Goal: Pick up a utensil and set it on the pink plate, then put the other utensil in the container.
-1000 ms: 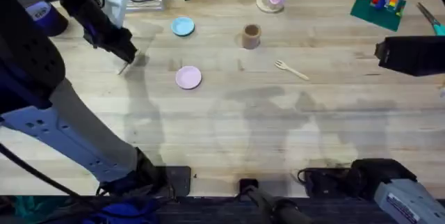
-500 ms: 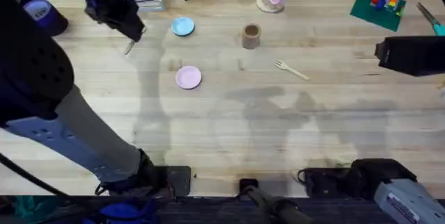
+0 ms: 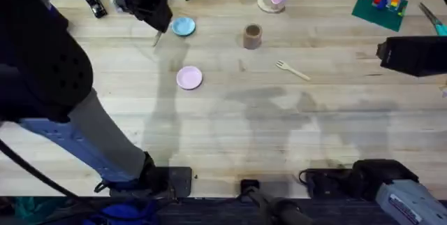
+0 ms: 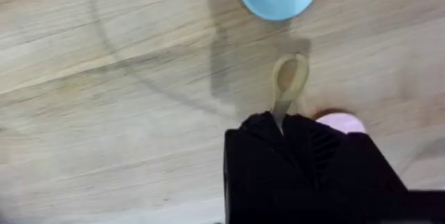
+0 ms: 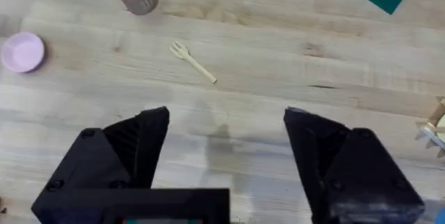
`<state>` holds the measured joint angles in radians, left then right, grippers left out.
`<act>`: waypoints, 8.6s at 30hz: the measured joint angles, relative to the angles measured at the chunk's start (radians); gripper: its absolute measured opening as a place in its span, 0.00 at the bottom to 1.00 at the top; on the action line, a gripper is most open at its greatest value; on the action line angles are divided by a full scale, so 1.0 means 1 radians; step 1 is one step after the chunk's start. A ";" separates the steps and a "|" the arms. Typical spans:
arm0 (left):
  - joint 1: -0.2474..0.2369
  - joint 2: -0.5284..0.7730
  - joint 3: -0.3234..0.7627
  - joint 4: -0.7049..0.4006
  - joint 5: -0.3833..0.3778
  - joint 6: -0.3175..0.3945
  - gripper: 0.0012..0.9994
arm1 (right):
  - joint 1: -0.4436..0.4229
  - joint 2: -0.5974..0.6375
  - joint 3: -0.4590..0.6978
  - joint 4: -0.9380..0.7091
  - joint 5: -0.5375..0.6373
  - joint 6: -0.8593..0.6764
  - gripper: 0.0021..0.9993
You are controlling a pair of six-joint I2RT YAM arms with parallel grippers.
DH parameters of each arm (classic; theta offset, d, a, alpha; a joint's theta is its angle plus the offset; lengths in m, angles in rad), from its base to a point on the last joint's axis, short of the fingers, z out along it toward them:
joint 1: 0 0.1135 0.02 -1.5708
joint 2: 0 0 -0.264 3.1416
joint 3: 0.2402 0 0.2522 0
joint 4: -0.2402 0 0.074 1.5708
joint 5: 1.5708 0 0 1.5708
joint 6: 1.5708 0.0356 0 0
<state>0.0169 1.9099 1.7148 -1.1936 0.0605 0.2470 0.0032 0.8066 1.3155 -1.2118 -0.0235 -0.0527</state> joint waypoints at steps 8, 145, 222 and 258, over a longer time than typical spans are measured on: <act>-0.041 0.000 0.067 -0.010 0.000 -0.052 0.04 | 0.000 0.000 0.000 0.000 0.000 0.000 1.00; -0.232 -0.241 -0.579 0.231 -0.005 -0.278 0.34 | 0.000 0.000 0.000 0.000 0.000 0.000 1.00; -0.522 -0.760 -0.895 0.705 0.232 -0.014 0.99 | 0.000 0.000 0.000 0.000 0.000 0.000 1.00; -0.522 -0.760 -0.895 0.703 0.232 -0.014 0.99 | 0.011 0.454 0.010 -0.081 -0.071 -0.431 1.00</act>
<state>-0.5053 1.1500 0.8196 -0.4902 0.2924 0.2329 0.0143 1.2609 1.3258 -1.2927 -0.0940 -0.4841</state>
